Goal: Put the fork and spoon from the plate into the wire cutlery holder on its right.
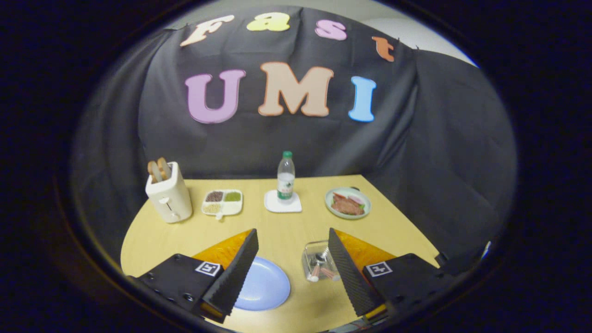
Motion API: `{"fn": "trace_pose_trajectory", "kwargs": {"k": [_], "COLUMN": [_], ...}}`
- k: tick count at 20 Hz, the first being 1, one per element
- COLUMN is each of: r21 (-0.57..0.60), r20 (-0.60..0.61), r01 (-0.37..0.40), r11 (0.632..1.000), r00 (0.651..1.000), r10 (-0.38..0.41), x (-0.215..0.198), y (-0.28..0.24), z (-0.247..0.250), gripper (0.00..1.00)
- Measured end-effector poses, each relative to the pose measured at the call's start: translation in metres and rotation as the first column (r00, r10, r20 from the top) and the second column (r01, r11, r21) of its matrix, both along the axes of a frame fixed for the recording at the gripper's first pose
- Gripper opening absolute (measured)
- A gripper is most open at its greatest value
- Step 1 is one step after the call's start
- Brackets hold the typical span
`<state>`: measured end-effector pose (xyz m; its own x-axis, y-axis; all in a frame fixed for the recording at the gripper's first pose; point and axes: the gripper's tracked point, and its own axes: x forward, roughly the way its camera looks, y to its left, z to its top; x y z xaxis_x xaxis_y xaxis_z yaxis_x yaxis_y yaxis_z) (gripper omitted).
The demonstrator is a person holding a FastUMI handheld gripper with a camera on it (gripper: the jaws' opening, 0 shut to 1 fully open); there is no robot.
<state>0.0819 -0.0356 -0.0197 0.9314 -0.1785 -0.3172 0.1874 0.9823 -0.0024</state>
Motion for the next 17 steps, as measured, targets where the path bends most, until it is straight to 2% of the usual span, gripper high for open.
{"fn": "trace_pose_trajectory", "kwargs": {"k": [4, 6, 9, 17], "r21": [-0.057, -0.080, -0.120, -0.107], "r20": [0.156, 0.193, 0.219, 0.223], "r01": [-0.037, -0.041, -0.045, -0.049], "r11": [0.998, 0.996, 0.992, 0.993], "r00": [0.987, 0.980, 0.973, 0.972], "r10": [0.045, 0.056, 0.071, 0.072], "x": [-0.018, -0.025, -0.035, -0.058], "y": [0.012, 0.013, 0.010, 0.018], "z": [0.031, 0.034, 0.034, 0.024], "gripper": [0.97, 0.97, 0.97, 0.97]}}
